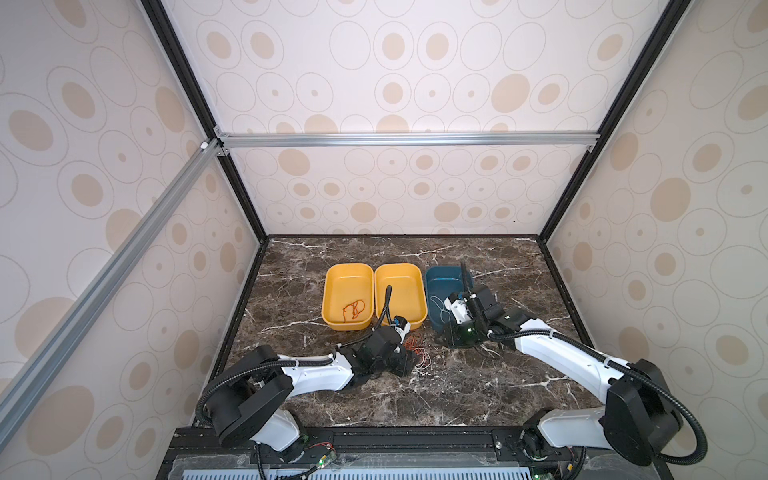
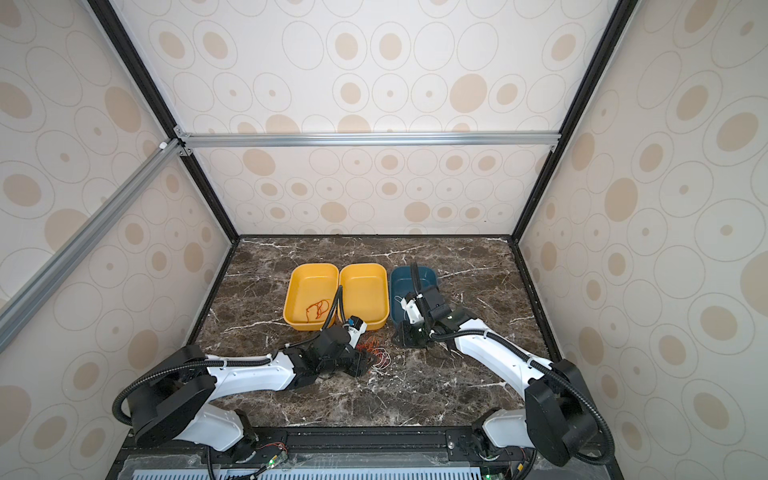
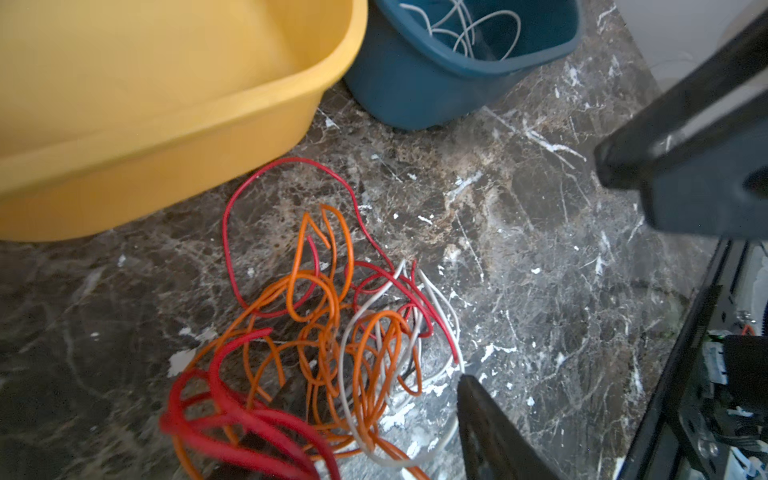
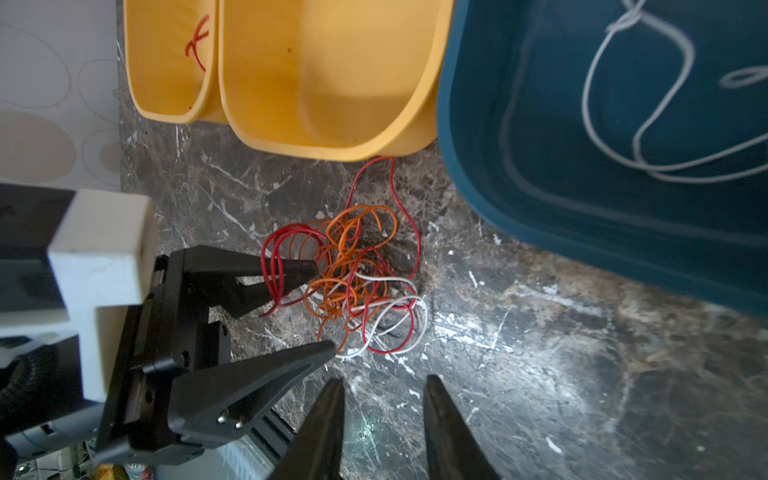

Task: Untangle the cables
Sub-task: 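Move the right gripper back to the red and orange cables beside the left gripper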

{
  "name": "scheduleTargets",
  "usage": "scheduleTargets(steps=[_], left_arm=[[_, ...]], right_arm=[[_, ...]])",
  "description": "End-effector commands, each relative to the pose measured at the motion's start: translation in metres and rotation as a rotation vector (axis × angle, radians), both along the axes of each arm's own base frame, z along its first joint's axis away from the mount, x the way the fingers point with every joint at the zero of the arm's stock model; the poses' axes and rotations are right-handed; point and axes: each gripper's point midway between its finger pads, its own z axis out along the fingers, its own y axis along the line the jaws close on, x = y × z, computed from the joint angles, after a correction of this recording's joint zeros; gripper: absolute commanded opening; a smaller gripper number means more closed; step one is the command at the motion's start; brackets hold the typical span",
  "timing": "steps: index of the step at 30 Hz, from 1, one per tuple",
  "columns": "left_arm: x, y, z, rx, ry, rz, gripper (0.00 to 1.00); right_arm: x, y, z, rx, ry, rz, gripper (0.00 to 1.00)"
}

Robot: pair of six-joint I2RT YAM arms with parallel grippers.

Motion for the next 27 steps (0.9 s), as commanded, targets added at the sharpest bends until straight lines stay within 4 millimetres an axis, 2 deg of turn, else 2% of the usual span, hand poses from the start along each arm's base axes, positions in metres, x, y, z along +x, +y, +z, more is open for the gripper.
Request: scheduleTargets(steps=[1,6,10,16,20,22,27], left_arm=[[0.006,0.0,0.001,0.006,0.005,0.037,0.53],[0.004,0.003,-0.009,0.001,0.029,0.052,0.44],[0.003,0.001,-0.01,-0.015,0.039,0.049,0.42],[0.002,0.004,-0.01,-0.016,0.043,0.056,0.41],[0.003,0.001,-0.004,-0.052,0.032,0.059,0.41],[0.002,0.0,-0.002,-0.061,0.034,0.06,0.42],[0.002,-0.002,0.006,-0.095,0.037,0.064,0.51]], right_arm=[[0.0,0.009,-0.01,0.025,0.029,-0.033,0.31],[-0.003,0.022,-0.025,0.034,0.069,-0.03,0.29],[-0.005,0.033,-0.035,0.051,0.095,-0.019,0.3],[-0.011,0.037,-0.059,0.023,0.151,-0.024,0.29],[-0.013,0.035,-0.07,-0.003,0.165,-0.029,0.24],[-0.015,0.036,-0.074,-0.005,0.174,-0.03,0.19],[-0.016,0.041,-0.074,0.017,0.173,-0.019,0.07]])
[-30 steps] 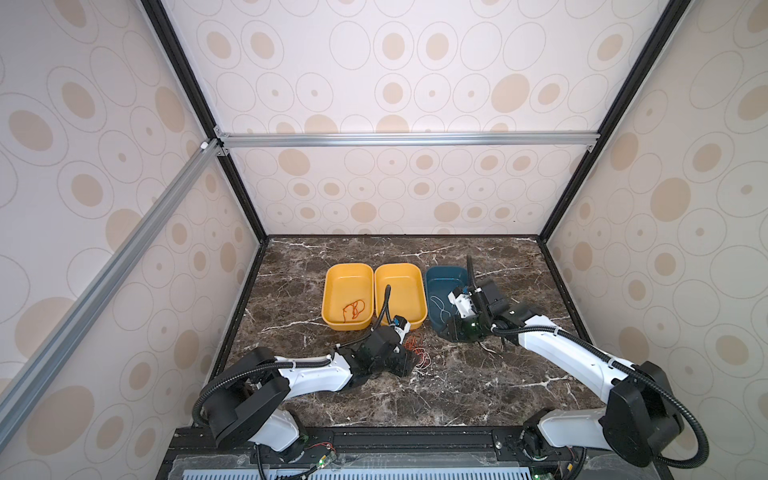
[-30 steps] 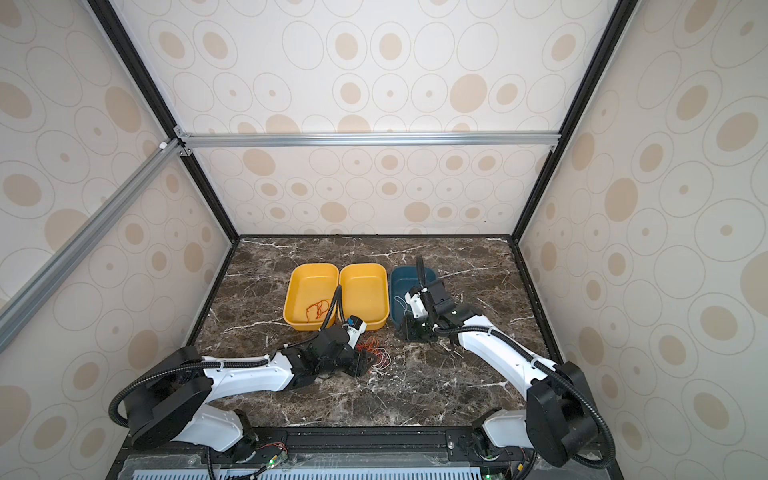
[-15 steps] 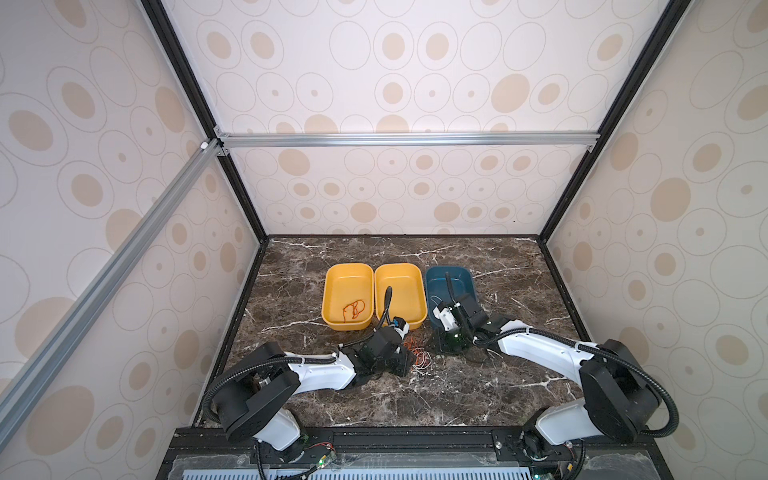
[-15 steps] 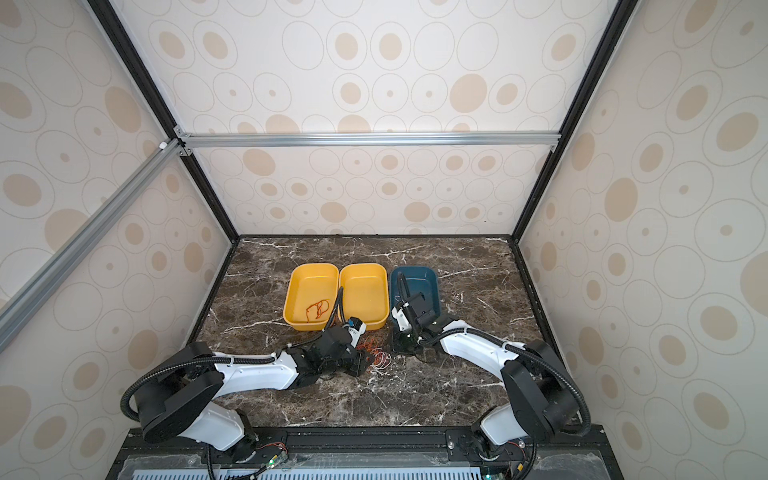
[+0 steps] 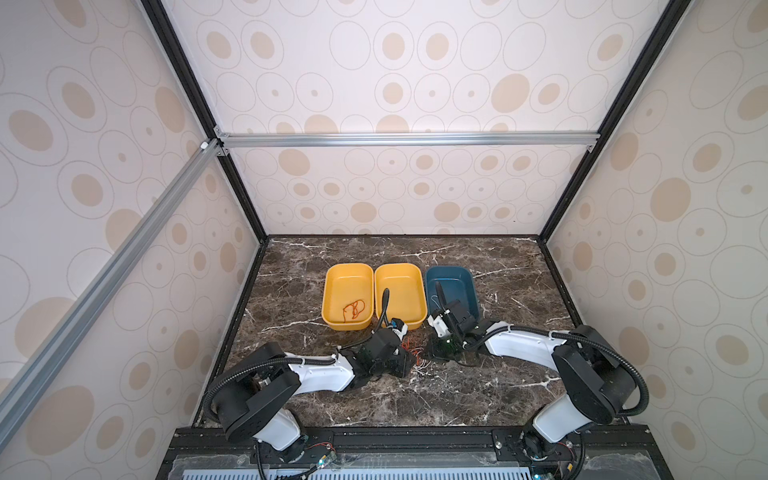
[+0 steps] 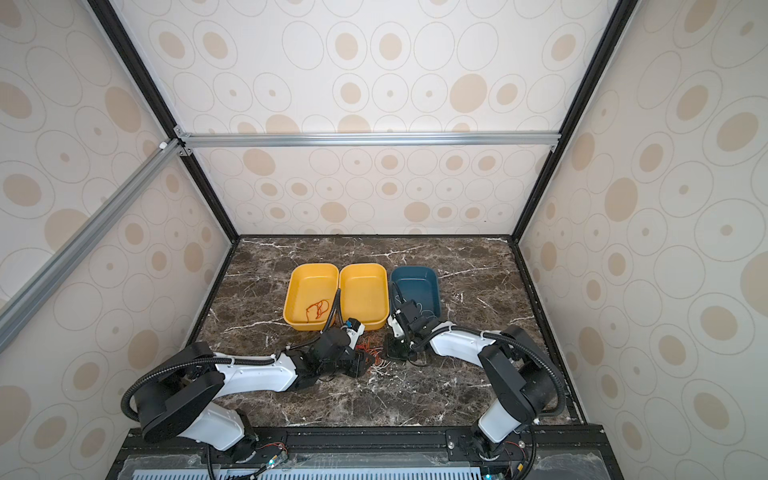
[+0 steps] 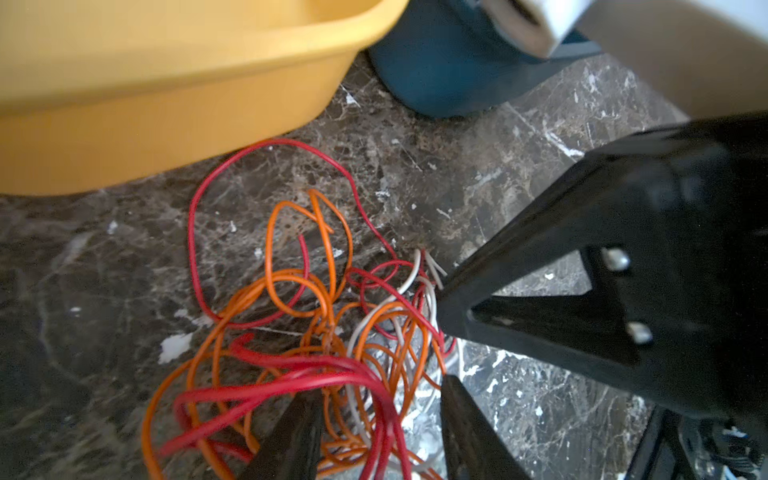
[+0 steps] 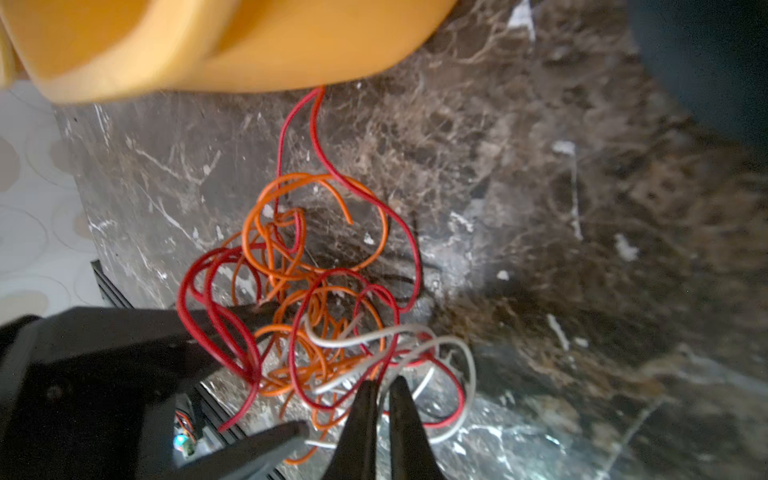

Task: Untangle the cables
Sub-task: 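Move the right gripper back to the red and orange cables beside the left gripper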

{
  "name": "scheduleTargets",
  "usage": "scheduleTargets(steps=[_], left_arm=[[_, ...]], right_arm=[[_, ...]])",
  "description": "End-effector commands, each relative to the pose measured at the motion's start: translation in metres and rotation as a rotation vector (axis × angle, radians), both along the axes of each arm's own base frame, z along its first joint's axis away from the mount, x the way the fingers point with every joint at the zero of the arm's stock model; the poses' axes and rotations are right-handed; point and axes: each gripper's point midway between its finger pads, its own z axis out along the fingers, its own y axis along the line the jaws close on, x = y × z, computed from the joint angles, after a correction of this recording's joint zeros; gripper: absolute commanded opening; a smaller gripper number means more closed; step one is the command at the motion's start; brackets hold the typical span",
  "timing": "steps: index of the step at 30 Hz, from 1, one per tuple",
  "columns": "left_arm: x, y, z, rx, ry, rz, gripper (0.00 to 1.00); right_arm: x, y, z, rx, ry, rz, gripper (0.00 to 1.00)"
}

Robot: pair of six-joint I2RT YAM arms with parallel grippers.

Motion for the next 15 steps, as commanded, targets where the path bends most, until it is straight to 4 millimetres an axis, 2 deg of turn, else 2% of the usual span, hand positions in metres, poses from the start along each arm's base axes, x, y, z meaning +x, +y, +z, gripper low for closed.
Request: scheduleTargets(steps=[1,8,12,15], left_arm=[[0.004,-0.003,0.017,-0.057,-0.013,0.02,0.52],[0.01,0.01,0.028,-0.078,-0.016,0.062,0.59],[0.011,0.021,0.022,-0.06,0.01,0.087,0.6],[0.012,0.022,0.022,-0.074,0.018,0.084,0.61]], right_arm=[[-0.006,0.002,-0.005,0.001,0.012,0.006,0.03],[-0.006,0.006,0.011,0.033,-0.064,0.075,0.0],[-0.01,0.014,0.026,0.098,-0.122,0.146,0.0],[-0.015,0.02,0.038,0.142,-0.162,0.211,0.0]])
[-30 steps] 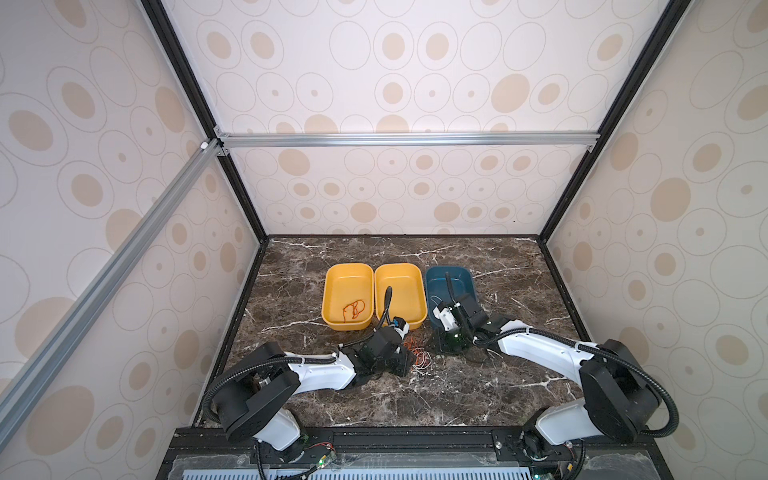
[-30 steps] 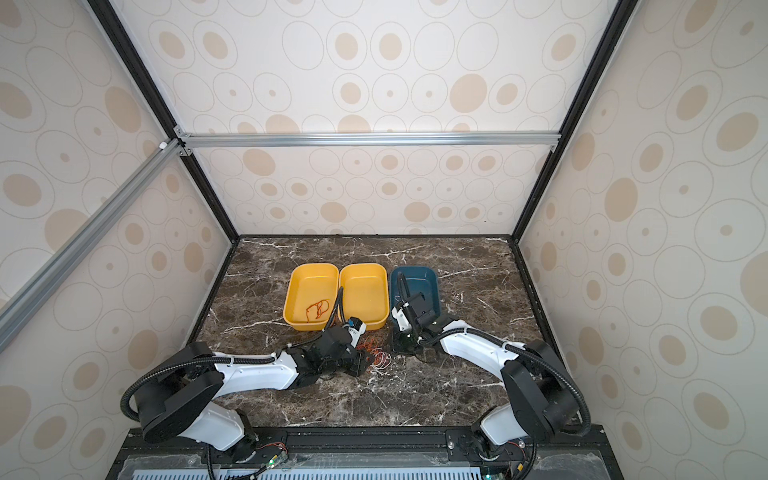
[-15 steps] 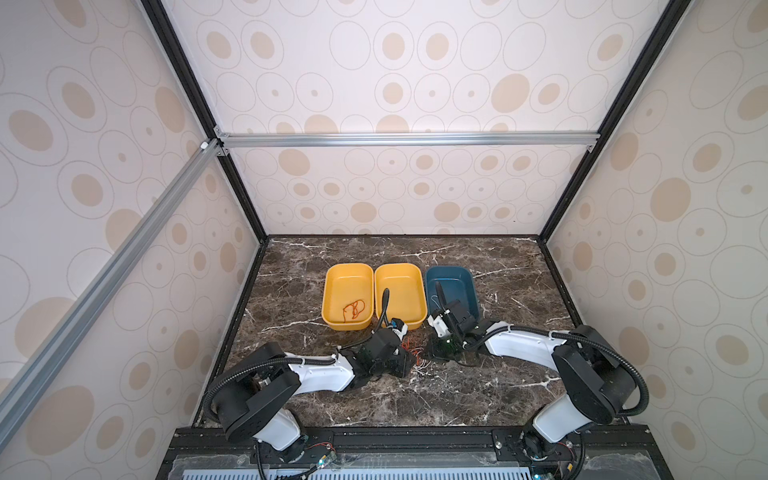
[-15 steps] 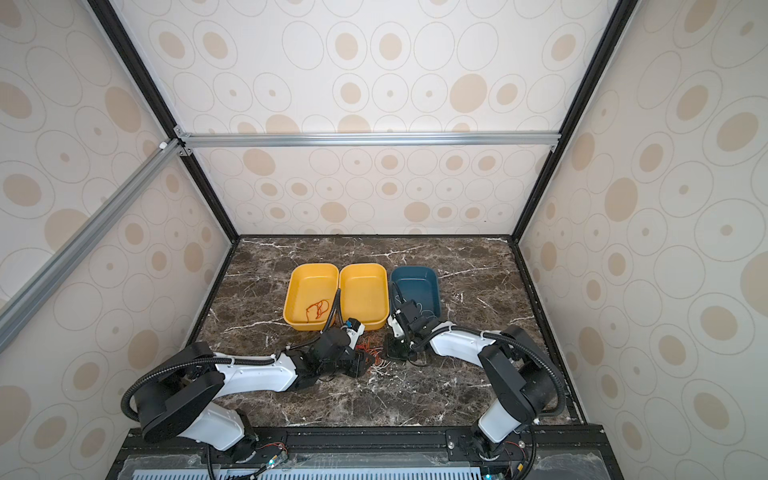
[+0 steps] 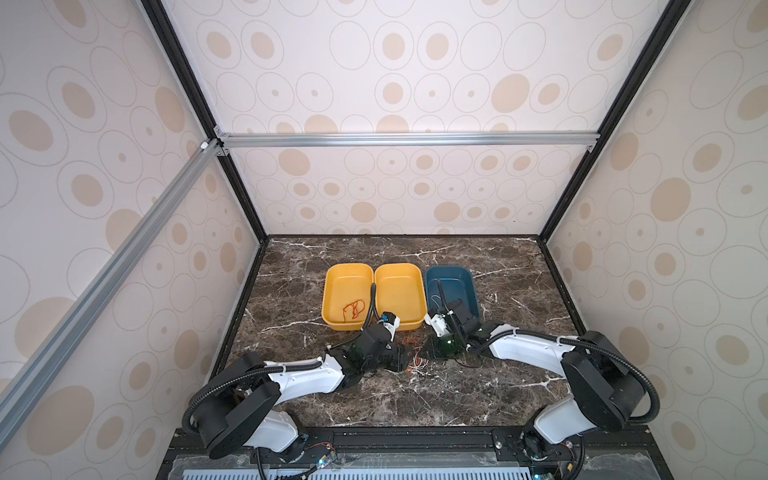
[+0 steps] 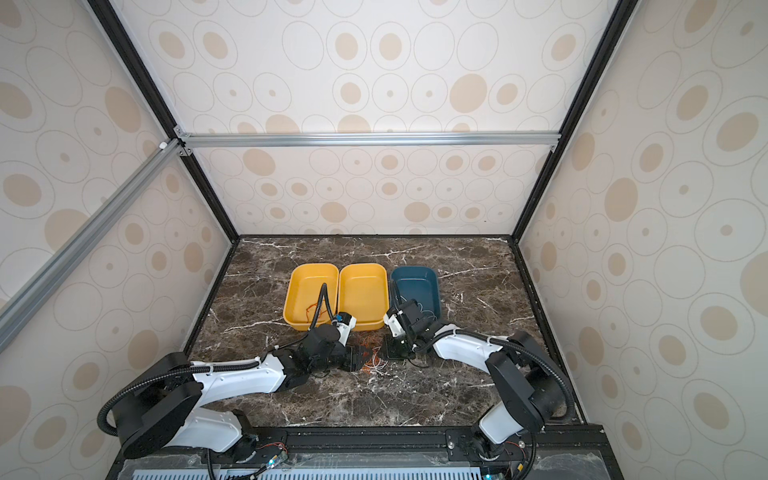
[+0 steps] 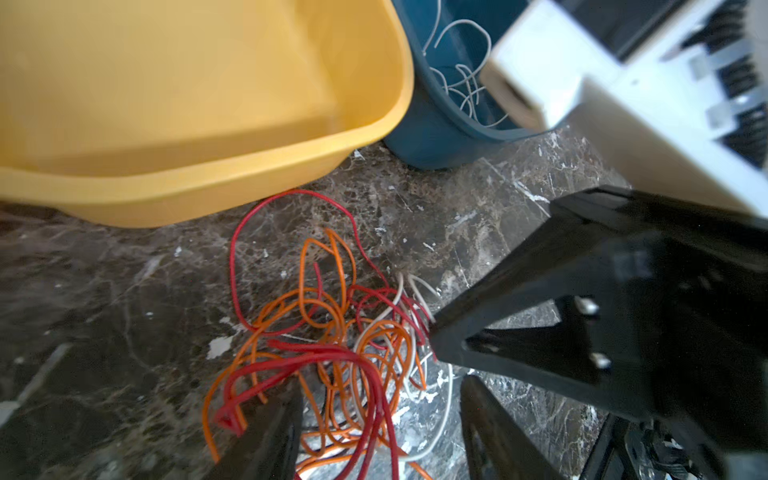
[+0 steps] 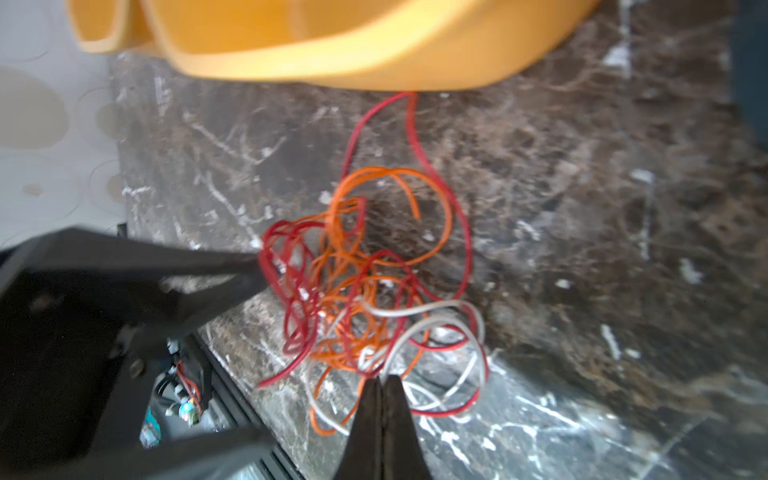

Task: Untangle the cables
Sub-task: 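Move the right gripper back to the red and orange cables beside the left gripper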

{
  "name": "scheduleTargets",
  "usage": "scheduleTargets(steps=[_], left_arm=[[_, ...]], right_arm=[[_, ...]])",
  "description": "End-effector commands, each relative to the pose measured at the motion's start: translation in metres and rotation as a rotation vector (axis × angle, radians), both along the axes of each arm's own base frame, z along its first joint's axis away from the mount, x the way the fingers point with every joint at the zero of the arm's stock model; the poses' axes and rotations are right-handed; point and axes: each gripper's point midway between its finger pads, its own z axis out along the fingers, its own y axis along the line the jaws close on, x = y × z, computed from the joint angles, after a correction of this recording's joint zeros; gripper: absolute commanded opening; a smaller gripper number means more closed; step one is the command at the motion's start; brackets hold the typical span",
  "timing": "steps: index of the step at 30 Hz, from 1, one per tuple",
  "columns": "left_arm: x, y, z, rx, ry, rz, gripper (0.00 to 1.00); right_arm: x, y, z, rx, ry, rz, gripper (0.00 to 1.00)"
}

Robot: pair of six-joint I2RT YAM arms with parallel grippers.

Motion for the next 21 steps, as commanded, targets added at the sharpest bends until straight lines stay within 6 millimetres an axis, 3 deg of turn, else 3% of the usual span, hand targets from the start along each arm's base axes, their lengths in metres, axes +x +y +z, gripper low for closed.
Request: scheduleTargets(steps=[1,10,21], left_arm=[[-0.001,0.004,-0.002,-0.01,0.032,0.007,0.61],[0.001,-0.002,-0.022,0.034,0.078,-0.022,0.61],[-0.001,0.005,-0.044,0.073,0.126,0.006,0.41]], right_arm=[[-0.01,0.01,0.018,0.066,-0.065,0.111,0.0],[-0.025,0.018,0.038,0.141,-0.113,0.219,0.0],[-0.032,0.021,0.066,0.208,-0.166,0.263,0.0]])
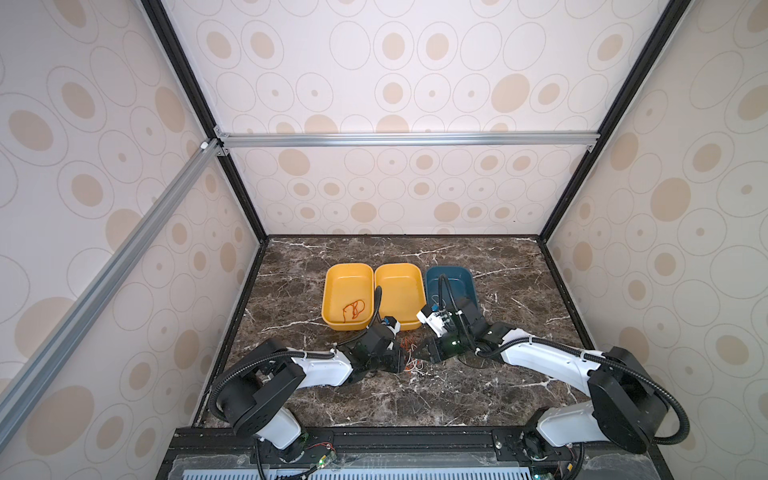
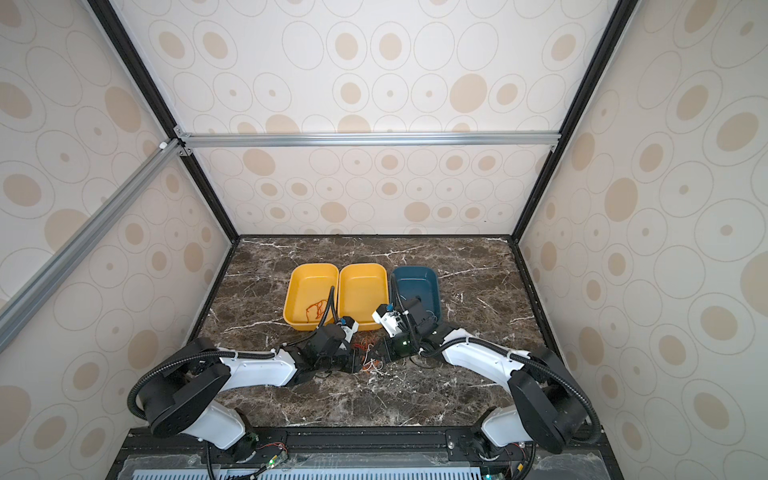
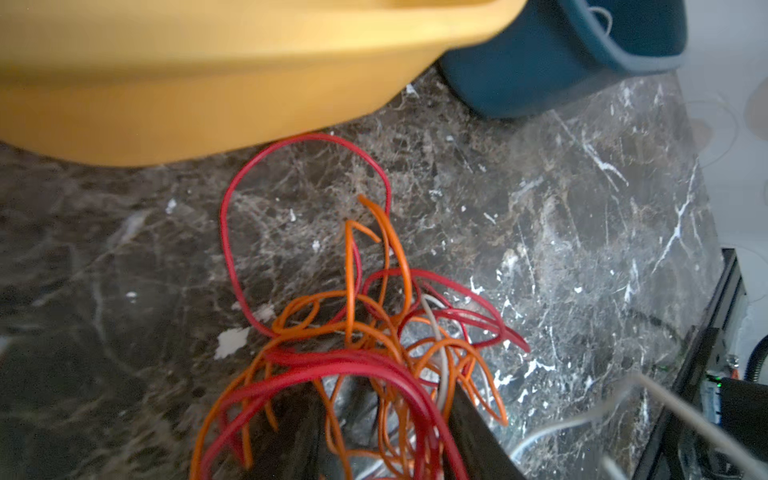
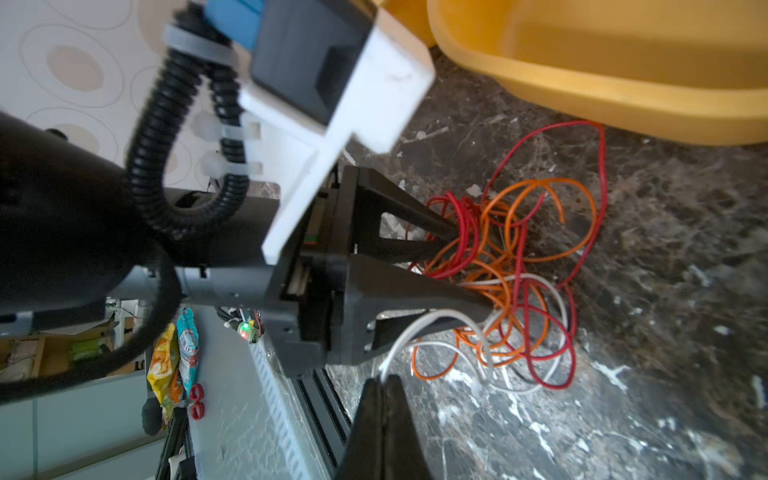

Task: Untangle the cables
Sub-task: 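Move the right gripper back to the red and orange cables beside the left gripper, then pull a leftover white cable strand out of the tangle with the right gripper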

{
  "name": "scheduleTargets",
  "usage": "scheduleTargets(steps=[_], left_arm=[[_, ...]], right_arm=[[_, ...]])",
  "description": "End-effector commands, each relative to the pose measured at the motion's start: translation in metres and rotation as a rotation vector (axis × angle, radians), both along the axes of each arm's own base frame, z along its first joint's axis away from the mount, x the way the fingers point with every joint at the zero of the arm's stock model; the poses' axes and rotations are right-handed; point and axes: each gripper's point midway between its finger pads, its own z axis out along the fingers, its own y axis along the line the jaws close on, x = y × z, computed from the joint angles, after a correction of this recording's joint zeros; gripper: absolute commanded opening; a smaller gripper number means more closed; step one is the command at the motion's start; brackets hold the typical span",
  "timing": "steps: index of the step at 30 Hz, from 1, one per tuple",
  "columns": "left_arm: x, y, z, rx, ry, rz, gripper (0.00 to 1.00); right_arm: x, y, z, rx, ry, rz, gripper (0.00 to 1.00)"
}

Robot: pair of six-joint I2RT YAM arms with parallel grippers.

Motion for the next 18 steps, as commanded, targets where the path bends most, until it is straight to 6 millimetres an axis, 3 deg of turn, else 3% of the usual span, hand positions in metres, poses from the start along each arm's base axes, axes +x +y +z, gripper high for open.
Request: scheduleTargets(steps=[1,10,18], left_arm=[[0.002,0.008,-0.005,0.019,0.014,0.036,0.4],[0.003,0.027,-0.014,0.07,0.028,0.09,0.25],[0.0,0.042,-0.016,0.098,0.029,0.131,0.21]], right_arm=[[-0.01,0.001,0.015,0.032,-0.035,0.049,0.0],[-0.005,-0.015,0.051,0.065,-0.099,0.008,0.0],[0.012,-0.054,0.078,0.093,-0.138,-0.121,0.0]])
